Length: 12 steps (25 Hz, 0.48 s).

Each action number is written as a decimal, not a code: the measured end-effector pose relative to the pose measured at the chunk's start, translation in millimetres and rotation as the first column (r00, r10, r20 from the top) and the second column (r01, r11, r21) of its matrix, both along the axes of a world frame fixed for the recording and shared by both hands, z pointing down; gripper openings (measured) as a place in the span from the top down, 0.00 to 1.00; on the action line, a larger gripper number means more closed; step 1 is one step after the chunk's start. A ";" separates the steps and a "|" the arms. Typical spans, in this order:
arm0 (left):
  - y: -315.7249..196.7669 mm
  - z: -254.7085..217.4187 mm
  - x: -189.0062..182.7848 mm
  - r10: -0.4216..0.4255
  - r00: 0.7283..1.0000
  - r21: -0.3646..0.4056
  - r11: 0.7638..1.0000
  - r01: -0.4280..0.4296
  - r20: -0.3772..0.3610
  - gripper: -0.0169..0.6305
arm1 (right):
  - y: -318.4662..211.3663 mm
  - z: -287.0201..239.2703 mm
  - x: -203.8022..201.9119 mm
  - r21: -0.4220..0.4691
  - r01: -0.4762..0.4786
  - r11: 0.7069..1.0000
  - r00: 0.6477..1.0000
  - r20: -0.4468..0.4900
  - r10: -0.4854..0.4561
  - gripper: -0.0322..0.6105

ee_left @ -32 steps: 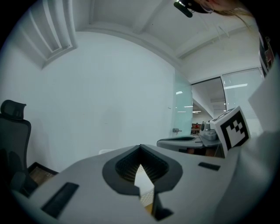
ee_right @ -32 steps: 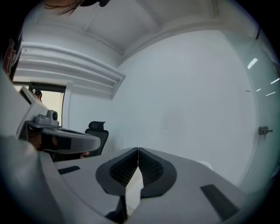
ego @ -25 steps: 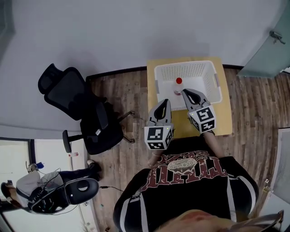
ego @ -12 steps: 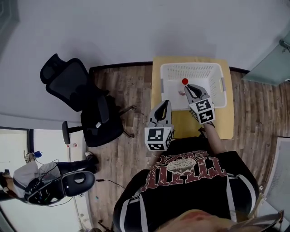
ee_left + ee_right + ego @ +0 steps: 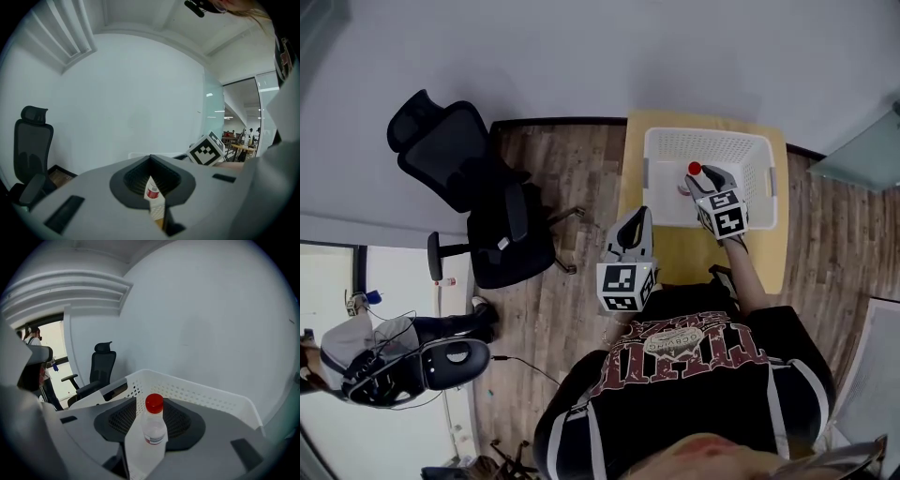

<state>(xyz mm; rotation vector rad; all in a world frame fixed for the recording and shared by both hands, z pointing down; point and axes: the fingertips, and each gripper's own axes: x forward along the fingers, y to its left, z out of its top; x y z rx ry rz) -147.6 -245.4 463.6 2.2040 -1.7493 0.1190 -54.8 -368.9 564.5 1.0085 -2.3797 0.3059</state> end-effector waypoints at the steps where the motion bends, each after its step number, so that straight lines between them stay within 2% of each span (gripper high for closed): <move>1: -0.4 0.4 -1.1 -0.005 1.000 -0.001 1.000 0.005 -0.002 0.93 | -2.9 1.7 -0.5 -0.021 -0.002 1.000 1.000 0.007 0.002 0.69; 5: -1.9 1.2 -7.3 -0.025 1.000 -0.004 1.000 0.025 -0.006 0.93 | -13.3 9.9 -3.2 -0.072 -0.002 0.997 1.000 -0.010 0.002 0.65; 12: 2.9 7.4 -22.4 -0.075 0.997 -0.011 0.997 0.075 -0.009 0.93 | -22.0 29.8 -14.6 -0.103 0.055 0.993 0.996 -0.066 -0.062 0.64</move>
